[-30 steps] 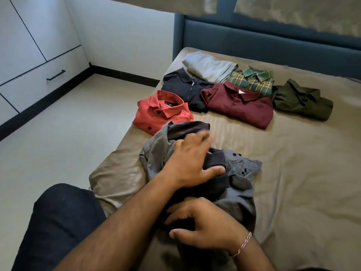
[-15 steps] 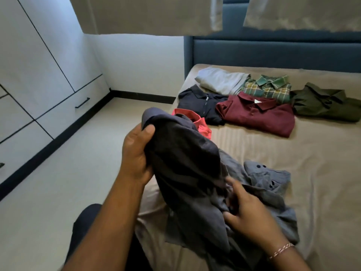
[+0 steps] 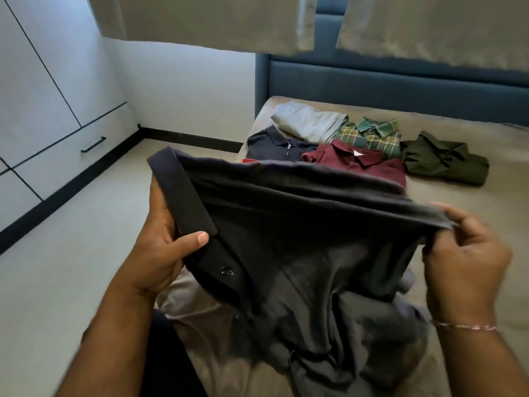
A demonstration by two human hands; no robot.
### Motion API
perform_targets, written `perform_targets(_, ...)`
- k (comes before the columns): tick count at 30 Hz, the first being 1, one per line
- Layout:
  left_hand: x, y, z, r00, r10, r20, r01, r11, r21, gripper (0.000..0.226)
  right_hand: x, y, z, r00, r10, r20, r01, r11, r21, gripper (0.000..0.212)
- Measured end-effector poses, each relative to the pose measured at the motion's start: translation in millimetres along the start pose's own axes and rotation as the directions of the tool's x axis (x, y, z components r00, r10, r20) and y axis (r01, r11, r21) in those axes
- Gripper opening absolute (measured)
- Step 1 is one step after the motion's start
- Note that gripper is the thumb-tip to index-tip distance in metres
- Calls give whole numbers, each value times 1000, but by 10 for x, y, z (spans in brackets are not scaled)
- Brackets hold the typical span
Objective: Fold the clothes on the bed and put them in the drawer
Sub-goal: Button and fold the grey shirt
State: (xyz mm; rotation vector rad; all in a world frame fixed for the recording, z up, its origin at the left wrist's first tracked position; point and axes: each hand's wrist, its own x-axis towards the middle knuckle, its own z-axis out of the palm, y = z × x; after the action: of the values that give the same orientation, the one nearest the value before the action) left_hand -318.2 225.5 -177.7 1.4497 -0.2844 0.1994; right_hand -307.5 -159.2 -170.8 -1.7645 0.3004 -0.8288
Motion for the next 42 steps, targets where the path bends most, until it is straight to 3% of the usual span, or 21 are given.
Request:
perform_targets(6,36,-199,36,990,-94,-101,81,989,-127,99,447,-541,435,991,-135,-9,135,985,111,23)
perform_targets(8,64,-344,-13,969,-185,-166,173,981,-83,87,485,-679,681,980,-193,50,187,977,105,27)
perform_targets(11,94,-540,-170,837,-290,-464,421,883,206,61,201,-816,1012,927,-321,193,324,946,18,36)
perform_targets(13,54,-565,-241,730,-153,-666,535,735,417,60,-198,-766,1159,863,-388,324,419,907,-30,43)
perform_targets(14,15,-554,-250,714,-32,-699,506,713,485,60,-415,-702,1189,830,-403,386,451,891,-40,47)
perform_targets(16,-19,-478,-228,750,138,-647,314,786,532,50,-831,-522,1199,751,-416,513,508,860,-46,56)
perform_targets(18,18,-411,-155,881,67,-469,120,926,358,46,-1166,-317,1158,611,-413,675,608,791,-66,62)
perform_targets(19,54,-376,-84,949,-24,-316,105,965,242,54,-1284,-236,1135,513,-407,756,676,734,-63,63)
perform_targets(20,74,-414,-20,983,-84,-162,121,965,233,63,-1402,-163,1120,404,-390,828,738,674,-42,62)
perform_targets(21,95,-449,74,993,-107,-44,116,934,337,68,-1481,-105,1090,303,-367,879,783,622,-10,60)
perform_targets(23,70,-641,268,997,-66,43,19,734,679,45,-1583,-4,978,212,-332,919,799,600,33,52)
perform_targets(25,54,-784,390,999,43,30,-49,543,838,17,-1564,104,822,296,-361,884,738,674,28,43)
perform_targets(26,48,-790,402,997,79,-27,-23,576,817,14,-1504,163,740,391,-384,836,691,723,10,39)
perform_targets(28,71,-732,315,969,122,-213,40,778,627,14,-1279,290,589,591,-398,702,629,772,-93,40)
perform_targets(31,92,-532,209,936,98,-337,52,911,409,16,-759,509,494,792,-201,576,528,699,-482,67)
perform_targets(33,89,-462,196,943,79,-323,42,935,351,15,-509,685,475,807,-4,591,476,598,-645,68)
perform_targets(34,82,-460,186,950,64,-306,50,935,351,15,-432,728,491,793,-2,609,493,592,-638,50)
perform_targets(36,58,-455,117,959,53,-280,64,917,393,15,-442,618,520,805,-85,587,507,612,-606,20)
perform_targets(39,65,-435,-85,958,6,-288,106,923,370,17,-553,203,324,820,-266,507,542,648,-536,25)
perform_targets(40,59,-444,-174,959,-31,-282,126,937,325,18,-647,40,282,780,-327,533,597,646,-476,26)
perform_targets(42,45,-452,-304,962,-68,-265,139,955,262,24,-912,-241,201,644,-268,717,633,713,-302,21)
